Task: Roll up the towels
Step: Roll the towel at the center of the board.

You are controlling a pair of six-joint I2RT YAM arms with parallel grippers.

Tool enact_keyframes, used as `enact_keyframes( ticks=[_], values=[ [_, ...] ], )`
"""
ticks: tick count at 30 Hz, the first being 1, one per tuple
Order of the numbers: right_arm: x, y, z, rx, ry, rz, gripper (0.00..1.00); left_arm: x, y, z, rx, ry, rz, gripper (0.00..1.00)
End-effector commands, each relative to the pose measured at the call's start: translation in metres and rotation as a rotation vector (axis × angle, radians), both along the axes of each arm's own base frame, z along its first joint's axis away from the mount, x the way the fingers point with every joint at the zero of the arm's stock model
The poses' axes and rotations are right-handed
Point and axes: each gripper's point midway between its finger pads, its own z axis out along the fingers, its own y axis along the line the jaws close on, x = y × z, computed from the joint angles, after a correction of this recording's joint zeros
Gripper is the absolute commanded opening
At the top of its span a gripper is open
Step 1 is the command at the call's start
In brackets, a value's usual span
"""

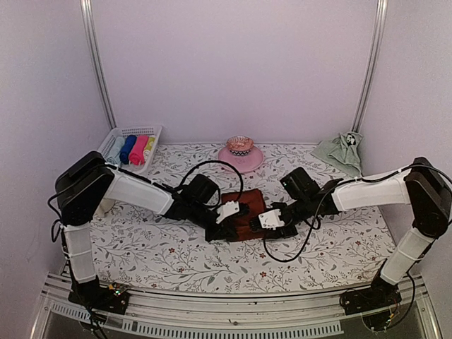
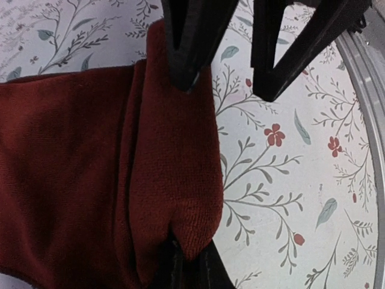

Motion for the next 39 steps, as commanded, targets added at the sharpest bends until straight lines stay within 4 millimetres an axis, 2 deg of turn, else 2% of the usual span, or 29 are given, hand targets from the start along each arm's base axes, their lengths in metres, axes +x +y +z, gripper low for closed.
enact_keyframes(
  ticks=[1, 5, 11, 14, 16, 19, 20, 22, 25, 31, 35, 39],
  values=[
    [0.013, 0.002, -0.013, -0.028, -0.023, -0.053, 0.48, -0.004, 0.012, -0.021, 0.044, 0.116, 0.020, 0.07],
    [0.014, 0.001, -0.023, -0.053, -0.014, -0.061, 0.46, -0.001, 0.015, -0.024, 0.050, 0.131, 0.032, 0.07],
    [0.025, 0.000, -0.037, -0.100, -0.015, -0.117, 0.42, 0.000, 0.016, -0.023, 0.041, 0.149, 0.036, 0.07],
    [0.026, 0.001, -0.046, -0.125, -0.008, -0.127, 0.38, 0.000, 0.017, -0.021, 0.034, 0.154, 0.039, 0.08],
    [0.029, 0.002, -0.051, -0.140, -0.008, -0.142, 0.32, -0.001, 0.018, -0.017, 0.022, 0.153, 0.038, 0.10],
    [0.035, 0.003, -0.057, -0.167, -0.001, -0.173, 0.23, 0.000, 0.020, -0.010, 0.008, 0.131, 0.045, 0.21],
    [0.035, 0.002, -0.059, -0.179, 0.010, -0.179, 0.20, 0.001, 0.019, 0.001, -0.014, 0.106, 0.046, 0.27],
    [0.034, 0.002, -0.062, -0.191, 0.026, -0.182, 0.14, 0.002, 0.022, 0.010, -0.029, 0.072, 0.057, 0.42],
    [0.030, 0.003, -0.061, -0.208, 0.070, -0.173, 0.12, 0.004, 0.027, 0.025, -0.065, 0.006, 0.075, 0.63],
    [0.013, 0.007, -0.055, -0.249, 0.218, -0.141, 0.12, 0.006, 0.038, 0.070, -0.173, -0.215, 0.107, 0.70],
    [-0.005, 0.012, -0.050, -0.274, 0.371, -0.104, 0.11, 0.005, 0.045, 0.079, -0.154, -0.412, 0.129, 0.70],
    [-0.023, 0.020, -0.038, -0.269, 0.524, -0.071, 0.11, -0.012, 0.042, 0.077, -0.126, -0.582, 0.077, 0.69]
  ],
)
